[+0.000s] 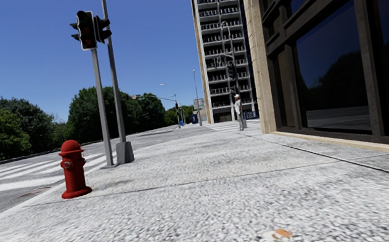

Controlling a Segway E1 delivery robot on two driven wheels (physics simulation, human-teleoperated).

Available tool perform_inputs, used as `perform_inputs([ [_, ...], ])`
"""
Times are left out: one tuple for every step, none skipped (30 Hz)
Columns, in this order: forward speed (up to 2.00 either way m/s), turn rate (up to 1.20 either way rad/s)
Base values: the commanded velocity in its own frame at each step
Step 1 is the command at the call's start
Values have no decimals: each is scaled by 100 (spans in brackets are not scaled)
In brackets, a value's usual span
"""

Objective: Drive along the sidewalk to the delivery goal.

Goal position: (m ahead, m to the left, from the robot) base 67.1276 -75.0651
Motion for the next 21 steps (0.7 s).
perform_inputs([
  [200, 0],
  [200, 0],
  [200, 0],
  [200, 0],
  [200, 0],
  [200, 0],
  [200, 0],
  [200, 0],
  [200, 0],
  [200, 0],
  [200, 0],
  [200, 0],
  [200, 0],
  [200, 0],
  [200, 0],
  [200, 0],
  [200, 0],
  [200, 0],
  [200, 0],
  [200, -7],
  [200, -9],
])
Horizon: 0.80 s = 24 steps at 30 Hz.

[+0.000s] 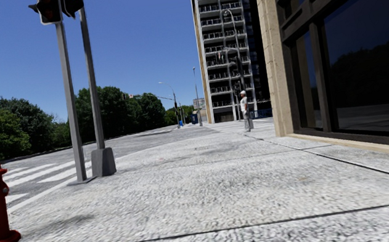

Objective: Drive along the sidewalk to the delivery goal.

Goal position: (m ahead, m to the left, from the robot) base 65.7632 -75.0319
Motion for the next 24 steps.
perform_inputs([
  [200, -9],
  [200, -9],
  [200, -9],
  [200, -9],
  [200, -9],
  [200, -9],
  [200, -9],
  [200, -16],
  [200, -27],
  [200, -27],
  [200, -30],
  [200, -31],
  [200, -31],
  [200, -31],
  [200, -31],
  [200, -31],
  [200, -31],
  [200, -31],
  [200, -31],
  [200, -31],
  [200, -31],
  [200, -31],
  [200, -31],
  [200, -31],
])
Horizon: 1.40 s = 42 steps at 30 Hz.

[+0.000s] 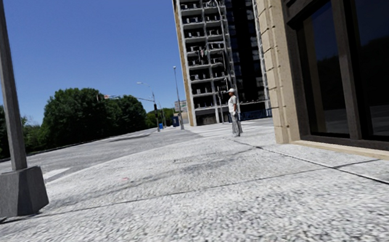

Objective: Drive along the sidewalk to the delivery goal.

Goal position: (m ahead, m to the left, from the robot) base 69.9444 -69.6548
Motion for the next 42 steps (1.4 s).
perform_inputs([
  [200, -31],
  [200, -31],
  [200, -31],
  [200, -31],
  [200, -31],
  [200, -31],
  [200, -31],
  [200, -31],
  [200, -31],
  [200, -31],
  [200, -31],
  [200, -31],
  [200, -31],
  [200, -31],
  [200, -31],
  [200, -31],
  [200, -31],
  [200, -31],
  [200, -31],
  [200, -31],
  [200, -31],
  [200, -31],
  [200, -31],
  [200, -31],
  [200, -31],
  [200, 0],
  [200, 0],
  [200, 0],
  [200, 0],
  [200, 0],
  [200, 0],
  [200, 0],
  [200, 0],
  [200, 0],
  [200, 0],
  [200, 0],
  [200, 0],
  [200, 0],
  [200, 0],
  [200, 0],
  [200, 0],
  [200, 0],
])
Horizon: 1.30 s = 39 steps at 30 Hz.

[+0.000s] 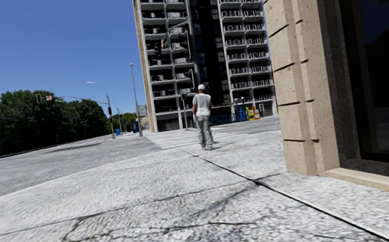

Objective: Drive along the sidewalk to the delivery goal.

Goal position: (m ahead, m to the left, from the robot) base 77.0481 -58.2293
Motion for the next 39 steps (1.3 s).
perform_inputs([
  [200, 0],
  [200, 0],
  [200, 0],
  [200, 0],
  [200, 0],
  [200, 0],
  [200, 0],
  [200, 0],
  [200, 0],
  [200, 0],
  [200, 0],
  [200, 0],
  [200, 0],
  [200, 0],
  [200, 0],
  [200, 0],
  [200, 0],
  [200, 0],
  [200, 0],
  [200, 0],
  [200, 0],
  [200, 0],
  [200, 0],
  [200, 0],
  [200, 0],
  [200, 0],
  [200, 0],
  [200, 0],
  [200, 0],
  [200, 0],
  [200, 0],
  [200, 0],
  [200, 0],
  [200, 0],
  [200, 0],
  [200, 0],
  [200, 0],
  [200, 0],
  [200, 0],
])
